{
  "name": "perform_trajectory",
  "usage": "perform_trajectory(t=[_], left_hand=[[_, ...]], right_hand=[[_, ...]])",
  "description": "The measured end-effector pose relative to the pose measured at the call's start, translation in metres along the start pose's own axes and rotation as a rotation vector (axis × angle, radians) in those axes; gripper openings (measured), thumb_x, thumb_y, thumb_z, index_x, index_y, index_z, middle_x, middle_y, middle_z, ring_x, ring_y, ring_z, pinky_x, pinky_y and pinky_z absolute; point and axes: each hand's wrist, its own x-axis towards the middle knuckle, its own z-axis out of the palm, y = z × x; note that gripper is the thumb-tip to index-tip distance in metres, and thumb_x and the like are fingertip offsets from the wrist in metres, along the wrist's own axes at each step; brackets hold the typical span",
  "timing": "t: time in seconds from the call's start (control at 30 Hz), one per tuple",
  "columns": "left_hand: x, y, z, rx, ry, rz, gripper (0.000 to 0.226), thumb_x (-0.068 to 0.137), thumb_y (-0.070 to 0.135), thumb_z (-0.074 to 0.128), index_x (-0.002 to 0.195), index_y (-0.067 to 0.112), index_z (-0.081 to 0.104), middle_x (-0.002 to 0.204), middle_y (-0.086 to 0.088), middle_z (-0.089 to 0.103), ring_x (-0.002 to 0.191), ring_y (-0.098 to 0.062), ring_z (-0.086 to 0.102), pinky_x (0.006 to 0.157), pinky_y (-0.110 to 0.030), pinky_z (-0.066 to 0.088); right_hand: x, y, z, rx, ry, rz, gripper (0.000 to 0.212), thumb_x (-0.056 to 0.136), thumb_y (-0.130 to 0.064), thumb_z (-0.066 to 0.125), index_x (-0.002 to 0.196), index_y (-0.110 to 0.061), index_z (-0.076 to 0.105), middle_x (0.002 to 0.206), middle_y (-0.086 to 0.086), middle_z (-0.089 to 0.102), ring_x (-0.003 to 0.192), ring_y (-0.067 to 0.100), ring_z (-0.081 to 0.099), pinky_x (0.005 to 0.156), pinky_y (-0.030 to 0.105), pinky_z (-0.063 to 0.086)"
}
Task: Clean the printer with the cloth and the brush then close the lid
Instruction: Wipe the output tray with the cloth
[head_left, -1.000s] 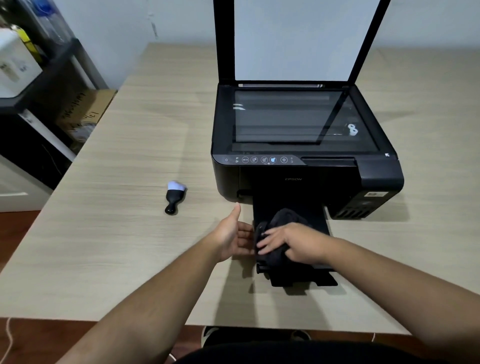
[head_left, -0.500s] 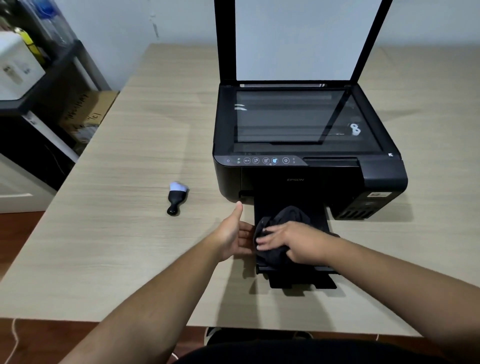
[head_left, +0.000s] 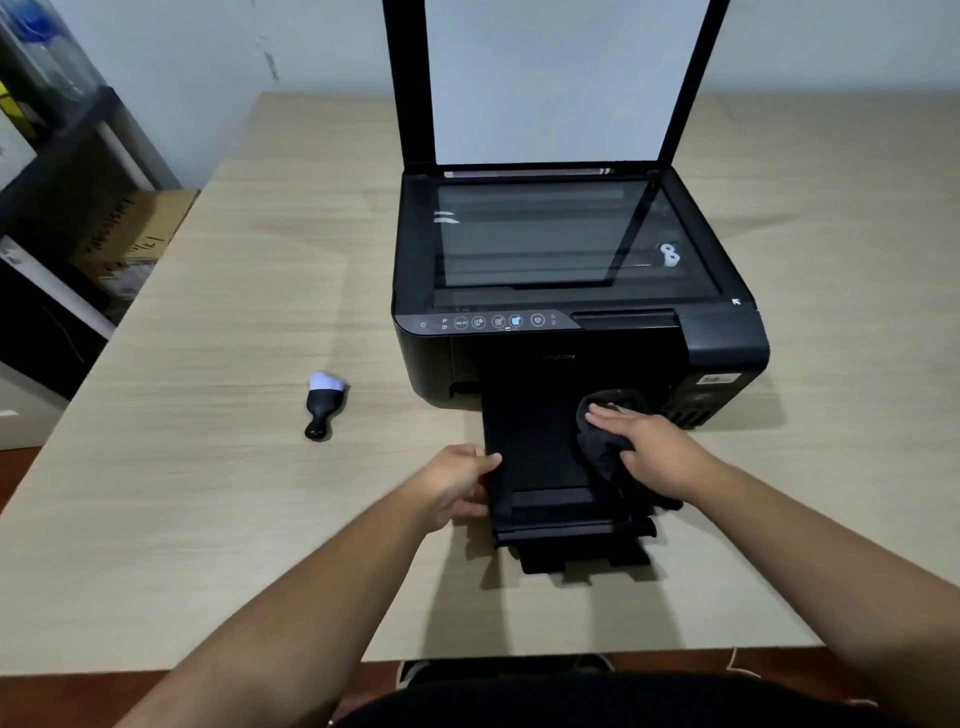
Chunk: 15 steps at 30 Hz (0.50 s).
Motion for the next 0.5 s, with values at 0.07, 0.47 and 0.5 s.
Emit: perform_trajectory(t=[0.07, 0.47, 0.5], left_hand=[[0.004, 0.0, 0.006, -0.013, 0.048, 0.035, 0.031, 0.099, 0.011, 0.045, 0.068, 0.014, 0.041, 0.084, -0.006, 0.061, 0.071, -0.018, 0.061, 0.061, -0.032, 0.054], [0.01, 0.002, 0.012, 0.012, 0.089, 0.038, 0.031, 0.098, 0.007, 0.044, 0.068, 0.014, 0.044, 0.103, -0.011, 0.065, 0.084, -0.023, 0.063, 0.069, -0.039, 0.055], [0.011, 0.002, 0.011, 0.021, 0.084, 0.031, 0.029, 0.098, 0.008, 0.045, 0.07, 0.014, 0.045, 0.106, -0.011, 0.065, 0.085, -0.023, 0.064, 0.07, -0.039, 0.055]], right_hand=[[-0.023, 0.01, 0.003, 0.029, 0.002, 0.02, 0.071, 0.076, 0.012, 0.042, 0.137, -0.024, 0.044, 0.146, -0.015, 0.035, 0.141, 0.008, 0.023, 0.113, 0.016, 0.008], [-0.061, 0.015, 0.011, 0.016, 0.014, 0.03, 0.069, 0.078, 0.009, 0.044, 0.138, -0.027, 0.043, 0.147, -0.015, 0.033, 0.141, 0.007, 0.021, 0.113, 0.016, 0.005], [-0.067, 0.013, 0.011, 0.021, 0.014, 0.023, 0.069, 0.078, 0.01, 0.044, 0.136, -0.027, 0.045, 0.146, -0.017, 0.033, 0.139, 0.005, 0.022, 0.112, 0.015, 0.005]])
